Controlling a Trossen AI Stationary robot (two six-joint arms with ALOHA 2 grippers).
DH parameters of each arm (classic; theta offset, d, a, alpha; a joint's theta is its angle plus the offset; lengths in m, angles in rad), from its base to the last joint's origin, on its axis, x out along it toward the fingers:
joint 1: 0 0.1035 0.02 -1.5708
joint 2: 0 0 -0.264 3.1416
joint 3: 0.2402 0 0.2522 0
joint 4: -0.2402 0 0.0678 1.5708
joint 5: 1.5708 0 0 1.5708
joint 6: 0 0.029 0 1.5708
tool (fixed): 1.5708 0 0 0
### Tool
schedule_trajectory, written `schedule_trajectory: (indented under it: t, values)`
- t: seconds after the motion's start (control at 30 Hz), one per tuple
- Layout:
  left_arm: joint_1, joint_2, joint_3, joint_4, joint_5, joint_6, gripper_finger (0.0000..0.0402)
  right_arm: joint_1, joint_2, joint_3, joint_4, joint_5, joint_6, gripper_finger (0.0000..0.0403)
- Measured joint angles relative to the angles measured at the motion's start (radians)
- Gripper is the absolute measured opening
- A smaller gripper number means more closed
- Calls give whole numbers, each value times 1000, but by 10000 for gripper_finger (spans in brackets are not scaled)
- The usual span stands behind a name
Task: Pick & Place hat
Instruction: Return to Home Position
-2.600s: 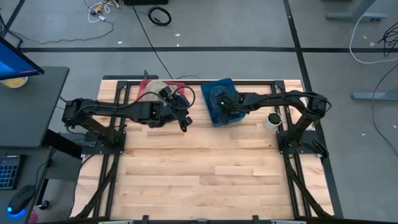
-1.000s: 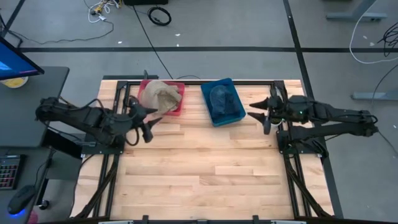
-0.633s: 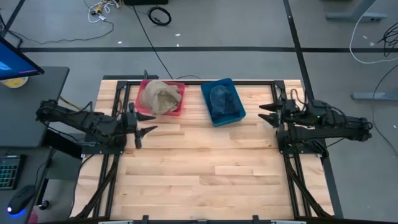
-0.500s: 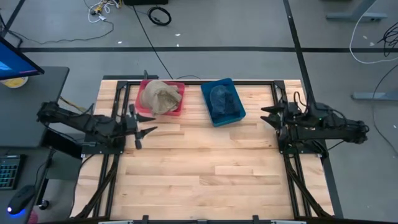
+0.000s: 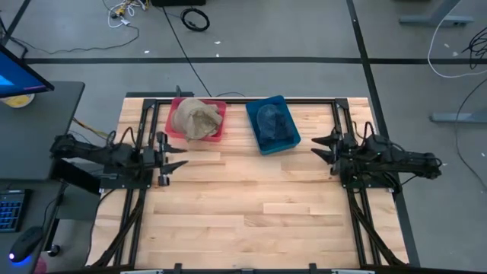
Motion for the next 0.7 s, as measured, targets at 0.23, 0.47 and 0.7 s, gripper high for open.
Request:
schedule_trajectory:
  t: [0.23, 0.47, 0.7]
  values:
    - [109, -7, -51, 14, 35, -17, 165, 0, -1, -99, 120, 0, 23, 192]
    - [171, -8, -129, 137, 177, -58, 165, 0, -1, -178, 207, 0, 48, 192]
    - [189, -7, -139, 116, 178, -84, 165, 0, -1, -179, 186, 10, 38, 192]
